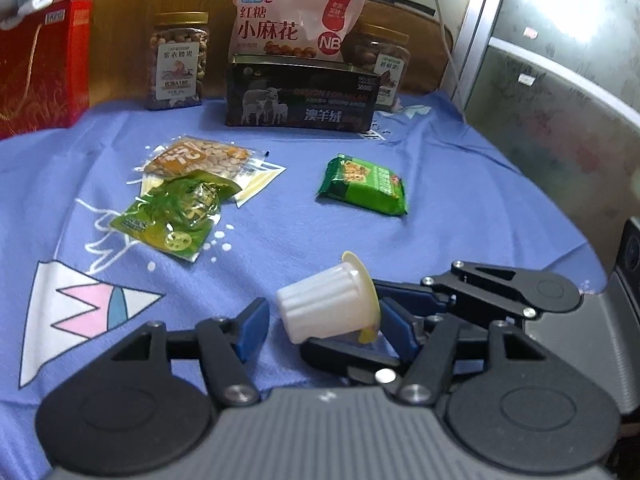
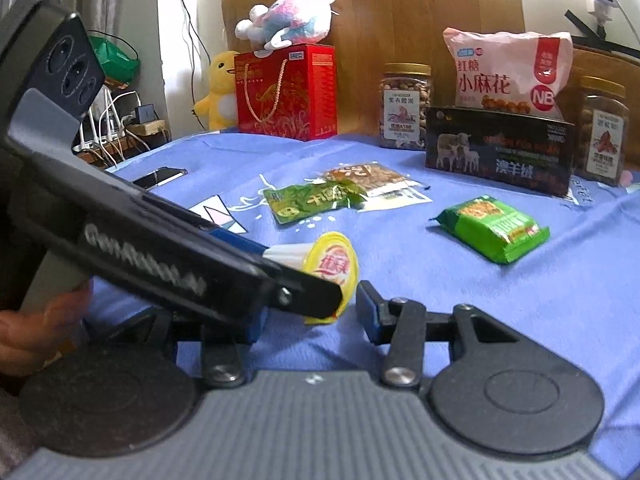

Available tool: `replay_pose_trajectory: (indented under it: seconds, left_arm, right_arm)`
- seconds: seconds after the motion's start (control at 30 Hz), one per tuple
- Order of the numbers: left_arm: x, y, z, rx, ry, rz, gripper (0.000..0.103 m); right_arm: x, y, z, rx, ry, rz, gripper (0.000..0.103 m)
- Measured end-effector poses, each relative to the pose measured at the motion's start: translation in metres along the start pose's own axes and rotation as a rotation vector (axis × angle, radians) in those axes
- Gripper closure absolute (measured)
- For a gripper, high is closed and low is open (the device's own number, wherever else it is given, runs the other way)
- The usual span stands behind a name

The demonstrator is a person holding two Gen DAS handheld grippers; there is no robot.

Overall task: Organize snacks
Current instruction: 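Close the left tool on the white jelly cup, then carry the jelly cup with the left tool into the tin and release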

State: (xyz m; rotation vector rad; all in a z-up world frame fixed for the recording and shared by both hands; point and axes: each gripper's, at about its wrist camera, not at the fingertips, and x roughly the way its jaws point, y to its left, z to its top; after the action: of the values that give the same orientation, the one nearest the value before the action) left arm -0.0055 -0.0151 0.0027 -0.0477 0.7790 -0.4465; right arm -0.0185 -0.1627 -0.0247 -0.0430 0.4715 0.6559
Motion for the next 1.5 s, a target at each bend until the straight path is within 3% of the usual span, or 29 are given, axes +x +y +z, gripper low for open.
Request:
replay_pose_trajectory:
  seconds: [0.33, 0.5, 1.07, 1.27, 1.5]
  left_arm:
    - [0.004, -0.006, 0.004, 0.018, 0.010, 0.053, 0.043]
    - [0.004, -0.006, 0.005, 0.016, 0.014, 0.056, 0.043]
    - [0.008, -0.009, 0.011, 0.019, 0.019, 0.041, 0.045]
    - [0.009, -0.013, 0.026, 0.046, 0.005, 0.024, 0.045]
    - [0.016, -0.017, 0.066, 0.089, -0.042, 0.010, 0.045]
  right_arm:
    - [0.003, 0.002, 0.000, -0.004, -0.008, 0.009, 0.055]
    - [0.003, -0.001, 0.000, 0.009, -0.011, 0.005, 0.060]
    - [0.001, -0.003, 0.002, 0.006, -0.019, -0.025, 0.061]
    - [-0.001, -0.011, 0.011, 0.006, -0.035, -0.050, 0.061]
    - [0.007, -0.030, 0.039, -0.049, -0.067, -0.105, 0.061]
